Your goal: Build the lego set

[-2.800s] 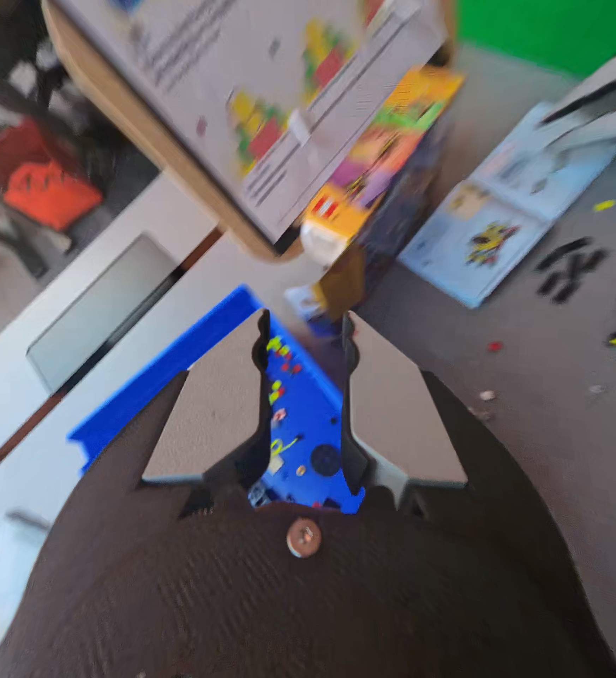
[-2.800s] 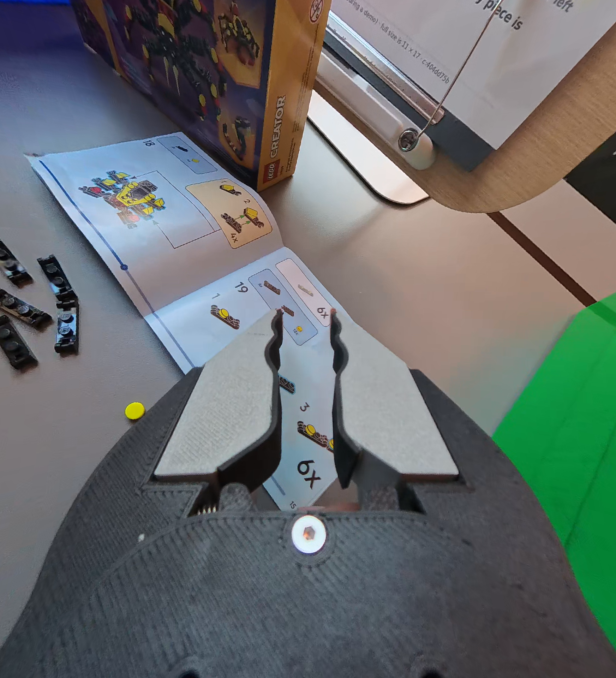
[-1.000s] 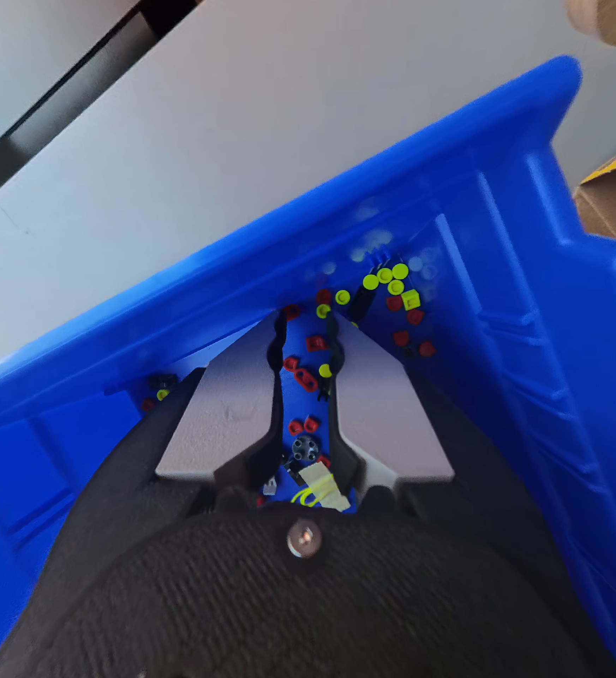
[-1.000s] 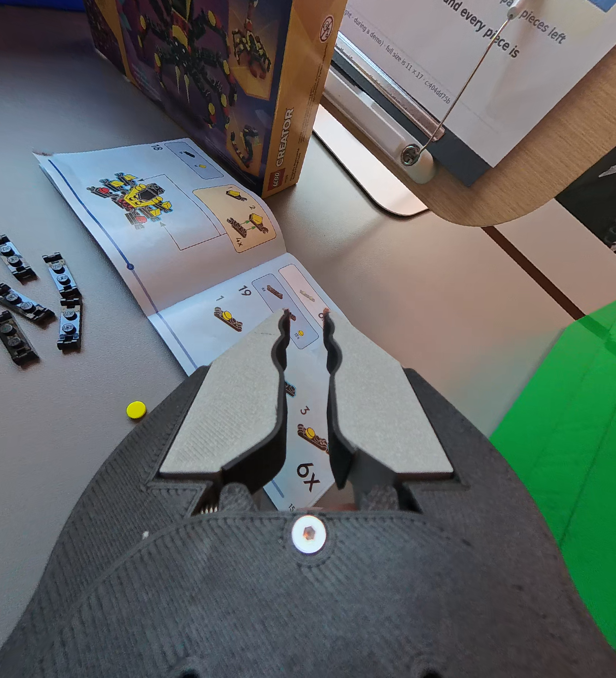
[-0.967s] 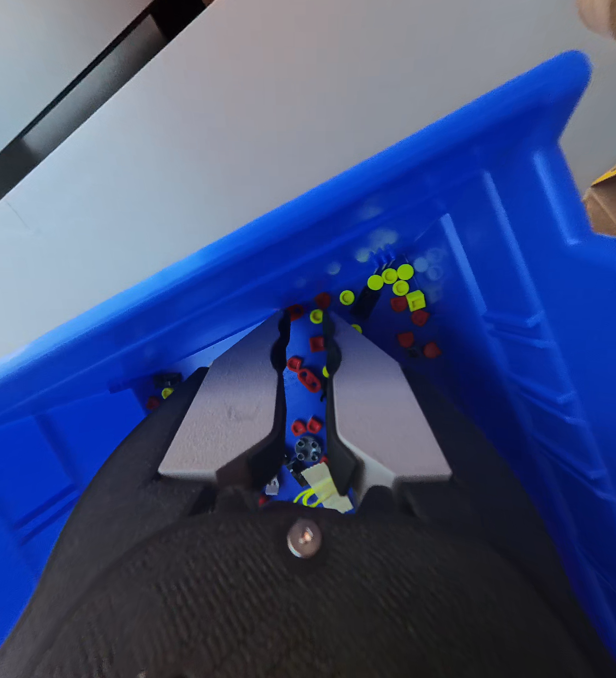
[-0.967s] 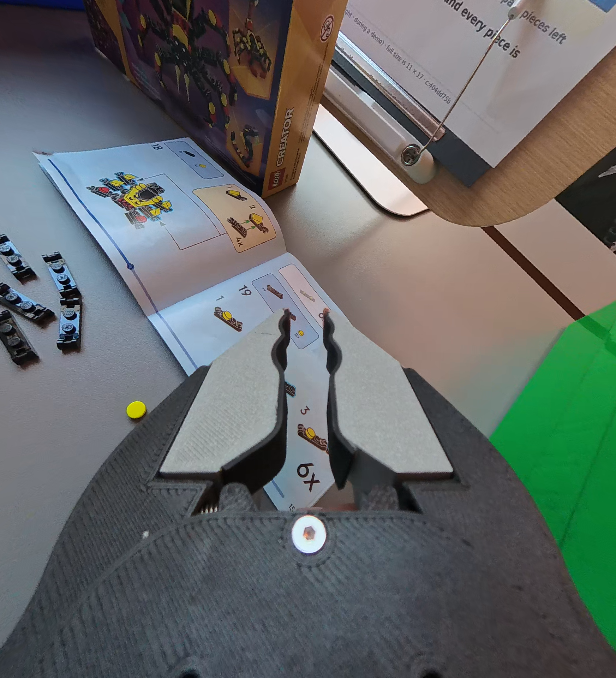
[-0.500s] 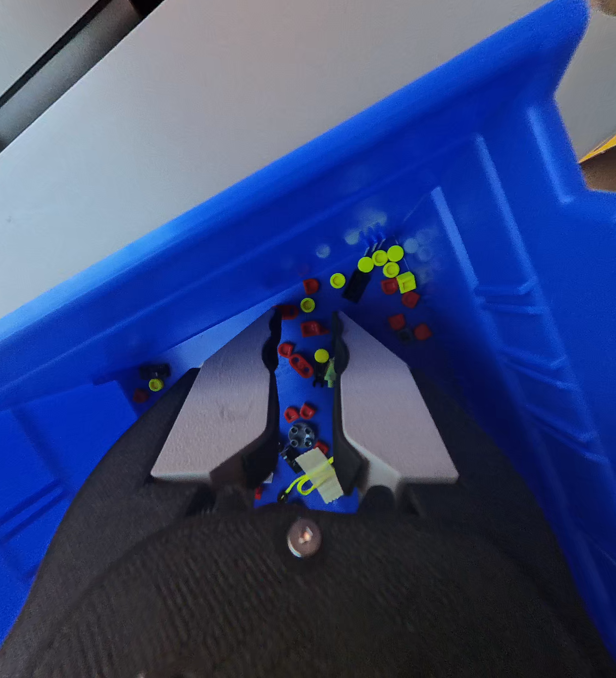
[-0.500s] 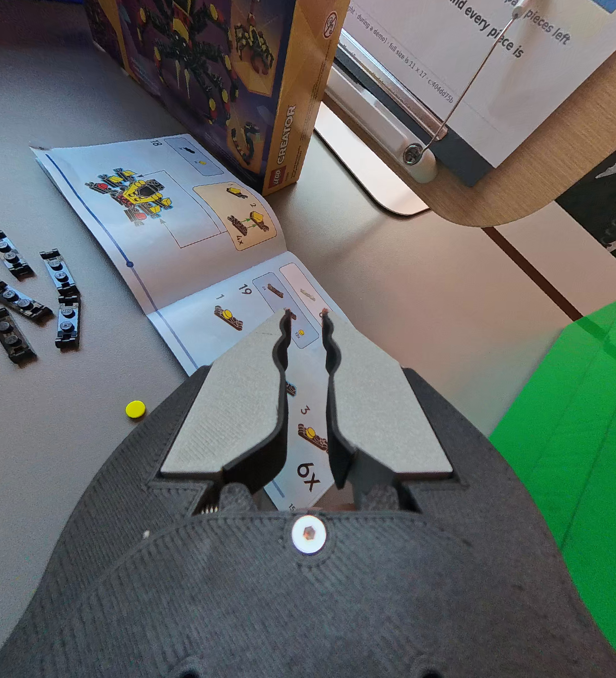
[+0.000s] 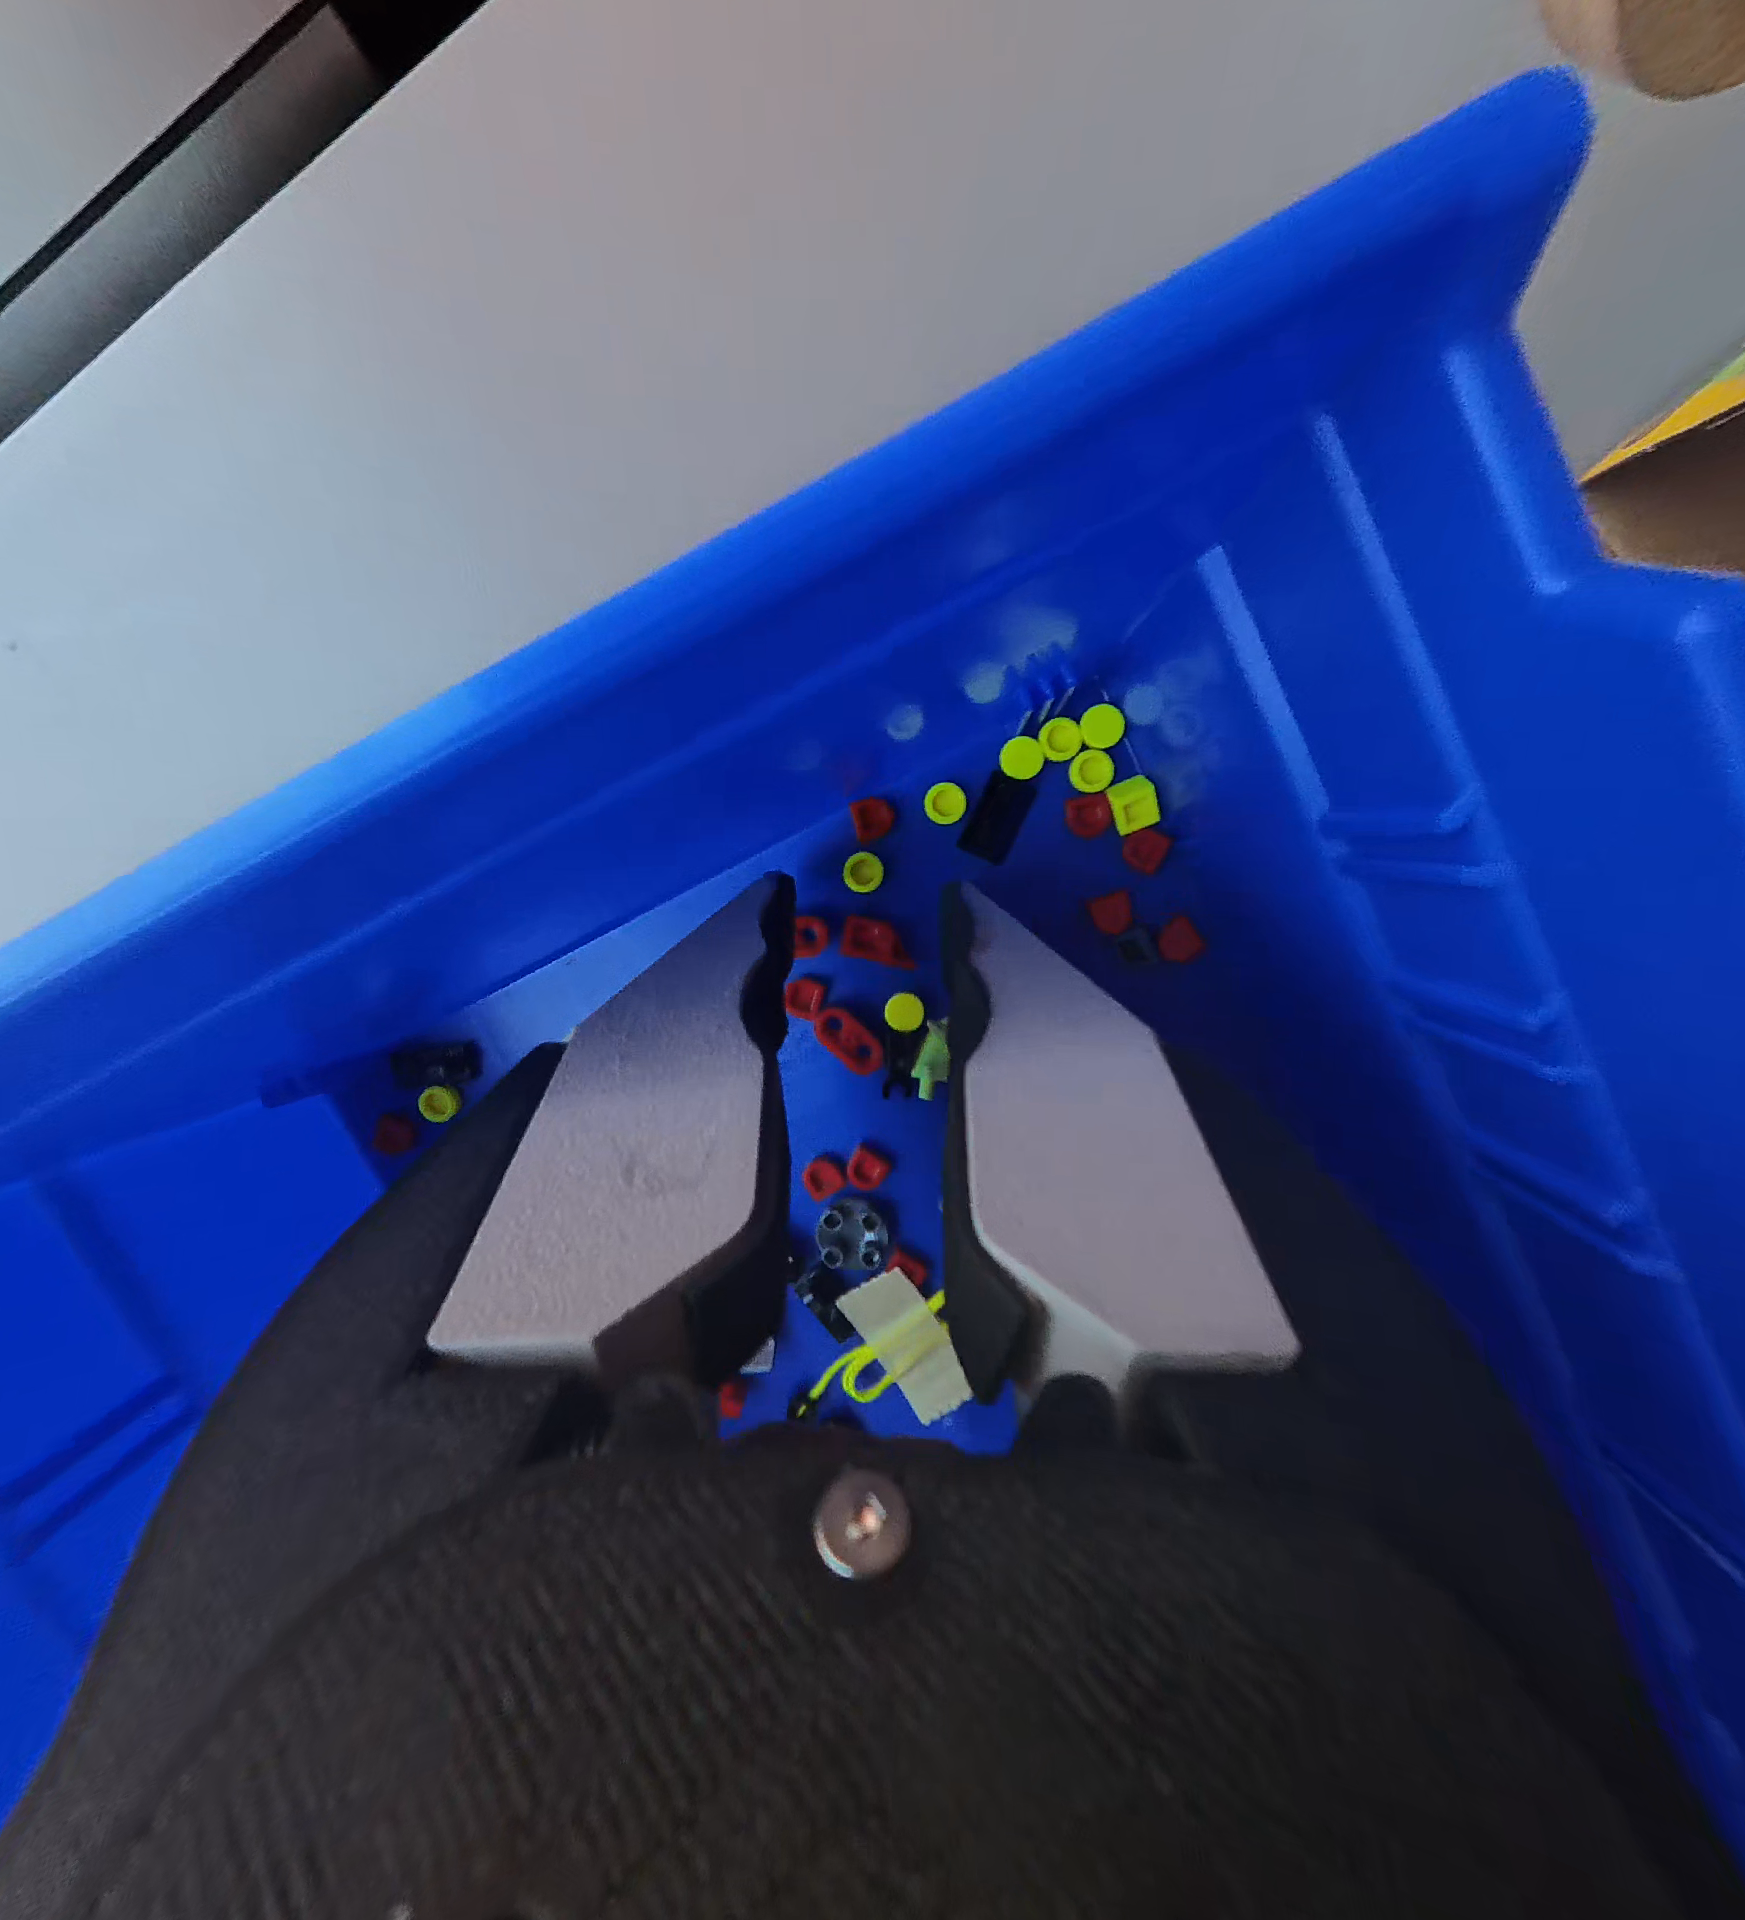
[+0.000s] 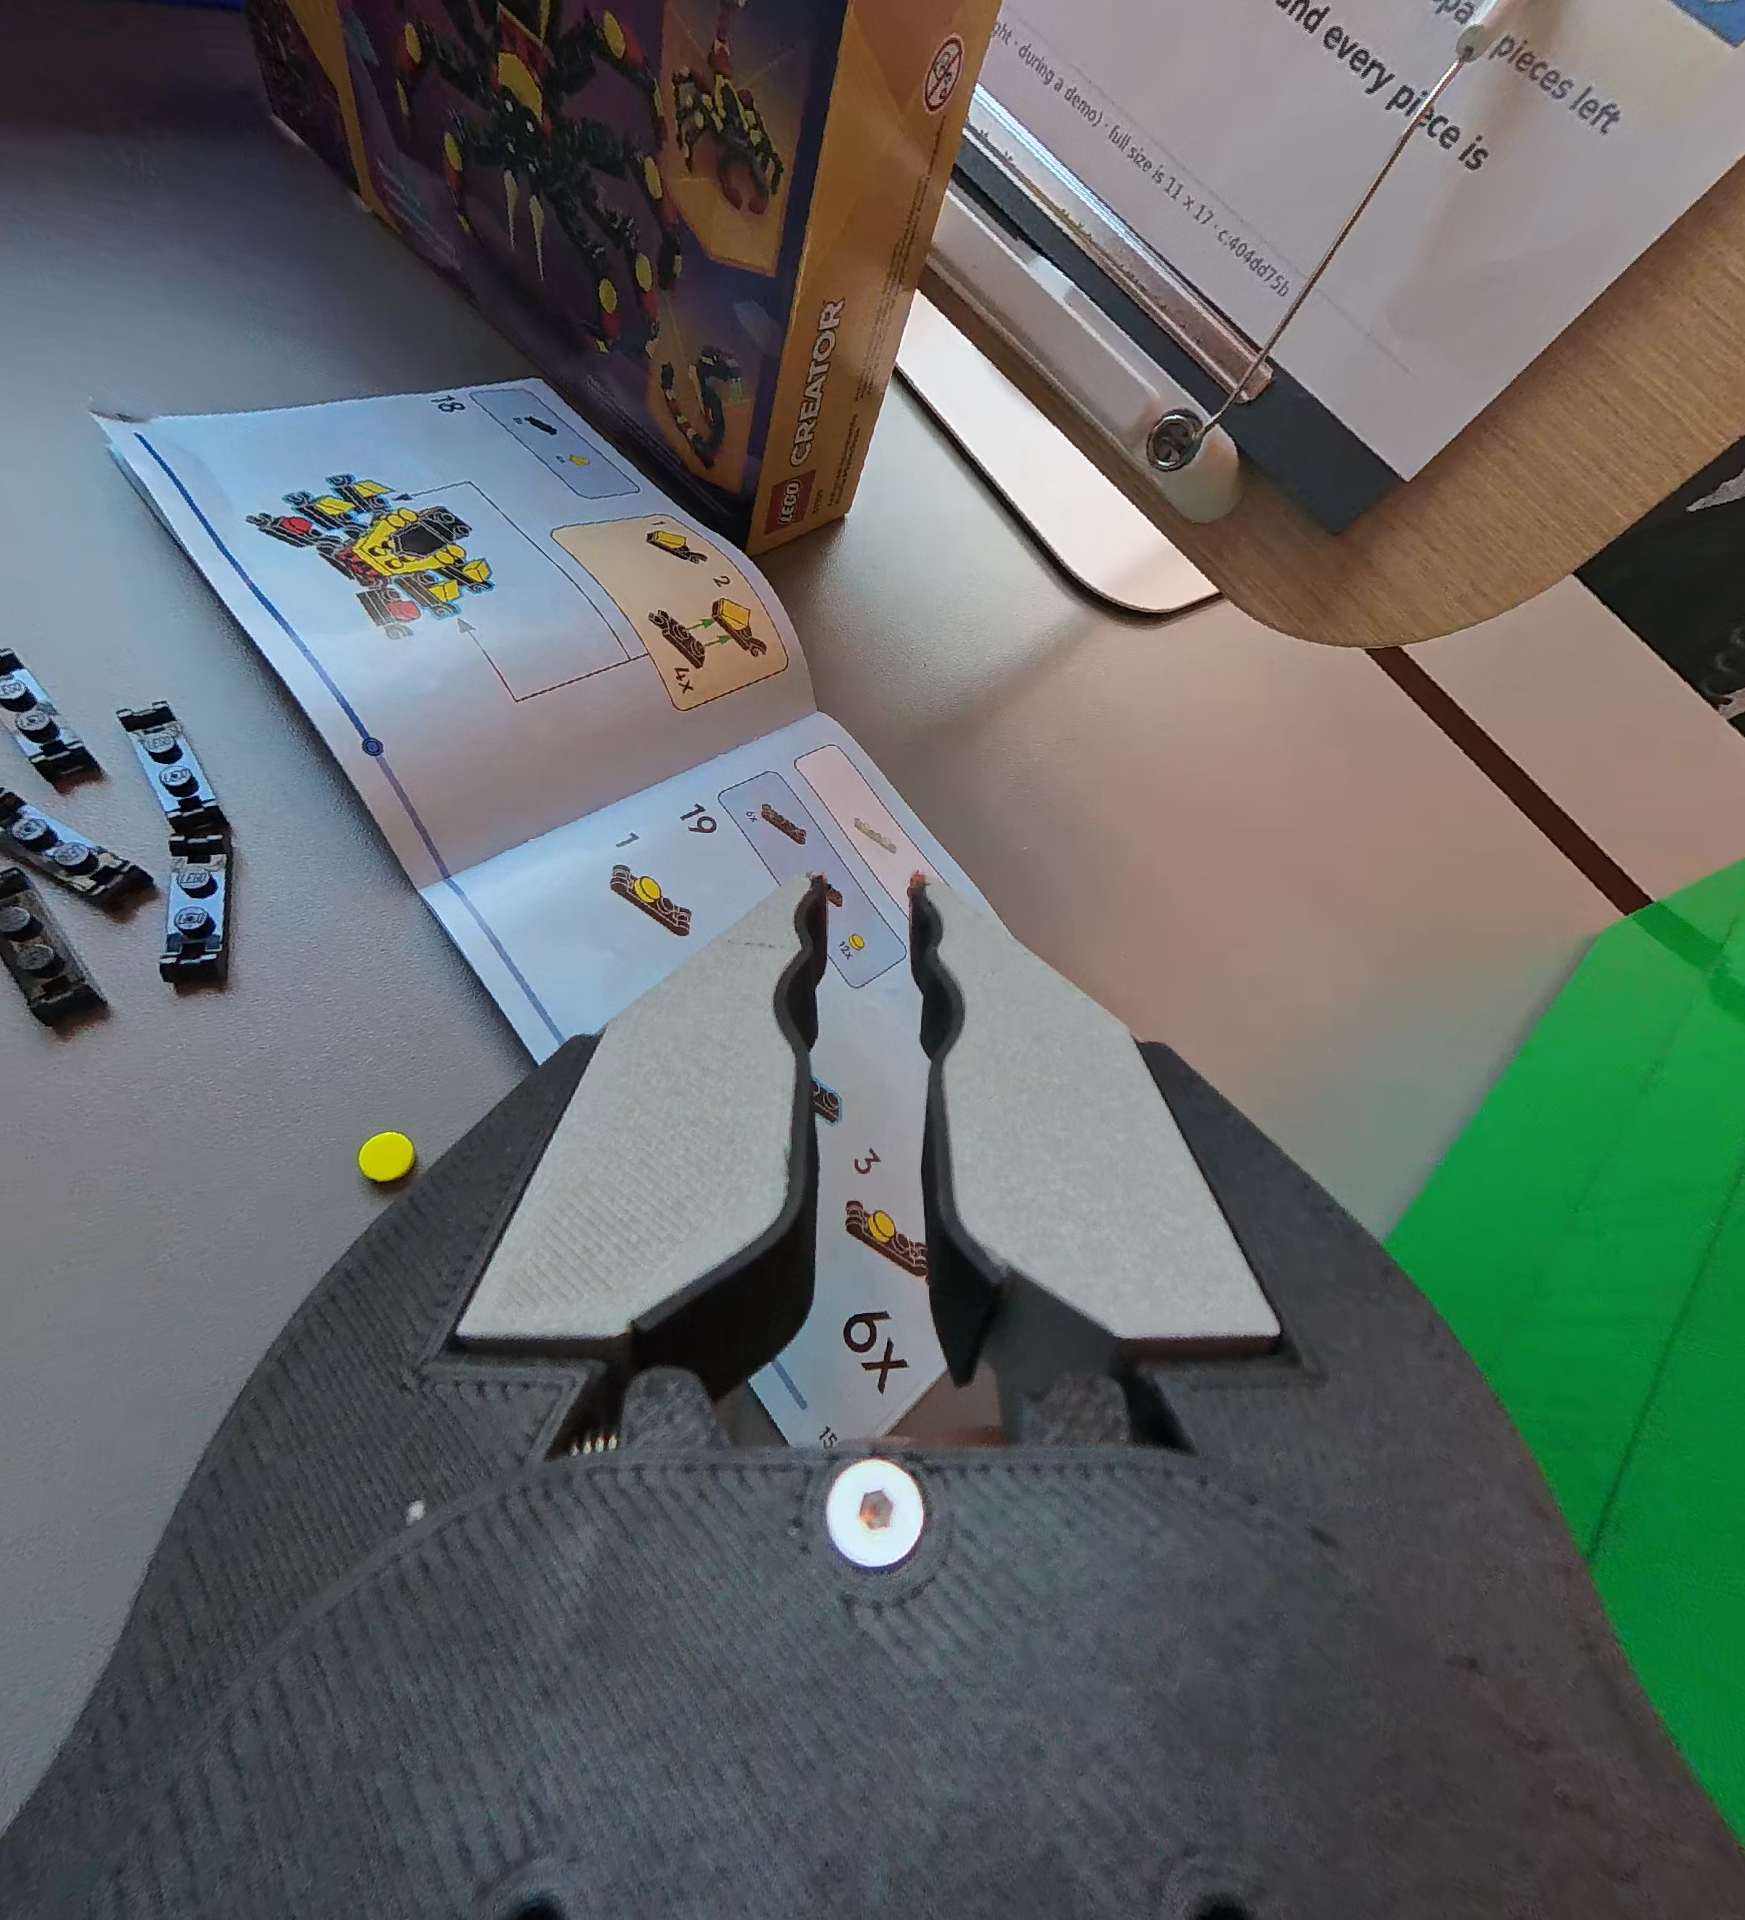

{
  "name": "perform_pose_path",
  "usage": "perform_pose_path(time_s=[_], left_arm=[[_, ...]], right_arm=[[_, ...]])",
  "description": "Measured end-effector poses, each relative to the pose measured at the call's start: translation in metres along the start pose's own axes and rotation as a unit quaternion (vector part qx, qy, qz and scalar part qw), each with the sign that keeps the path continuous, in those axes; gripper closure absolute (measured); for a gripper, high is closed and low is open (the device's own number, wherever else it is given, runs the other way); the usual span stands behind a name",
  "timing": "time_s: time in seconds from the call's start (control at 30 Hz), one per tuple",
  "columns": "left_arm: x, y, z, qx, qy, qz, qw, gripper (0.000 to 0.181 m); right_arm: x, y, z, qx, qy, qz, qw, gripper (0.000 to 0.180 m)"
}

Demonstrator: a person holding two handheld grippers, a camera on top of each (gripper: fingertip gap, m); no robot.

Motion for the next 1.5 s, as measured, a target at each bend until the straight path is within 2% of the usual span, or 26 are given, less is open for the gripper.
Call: perform_pose_path(time_s=[0.07, 0.2, 0.33, 1.1, 1.2, 1.3, 1.4, 1.5], left_arm=[[-0.001, 0.001, 0.004, -0.019, -0.004, -0.007, 1.0, 0.162], [-0.001, -0.002, 0.005, -0.039, -0.001, -0.031, 0.999, 0.16], [-0.001, -0.004, 0.005, -0.022, 0.001, -0.024, 0.999, 0.169], [0.002, -0.003, 0.0, 0.006, -0.004, -0.006, 1.0, 0.176], [0.007, -0.002, -0.02, 0.009, 0.028, 0.001, 1.0, 0.176], [0.017, 0.015, -0.059, -0.029, 0.097, 0.037, 0.994, 0.176], [0.028, 0.051, -0.114, -0.06, 0.187, 0.101, 0.975, 0.176], [0.033, 0.106, -0.16, -0.072, 0.262, 0.18, 0.945, 0.176]], right_arm=[[0.0, 0.0, 0.0, 0.0, 0.0, 0.001, 1.0, 0.167], [0.0, 0.0, 0.0, 0.001, 0.0, 0.001, 1.0, 0.167], [0.0, 0.0, 0.0, 0.0, -0.001, 0.0, 1.0, 0.167], [0.001, -0.001, 0.0, -0.001, 0.001, 0.0, 1.0, 0.168], [0.001, -0.001, -0.001, -0.003, 0.004, 0.002, 1.0, 0.168], [0.002, 0.0, -0.004, -0.009, 0.017, 0.003, 1.0, 0.17], [0.008, 0.001, -0.009, -0.001, 0.051, 0.019, 0.999, 0.172], [0.02, -0.003, -0.018, 0.056, 0.118, 0.06, 0.99, 0.17]])
Point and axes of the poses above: each gripper's, where its closed fingertips meet, z out along the fingers, x out of its top, y = z × x across the jaws, the point moved 8 cm from there along -z, back along the fingers, and after that the axes turned 5 degrees about -z, right-handed, at the moved point
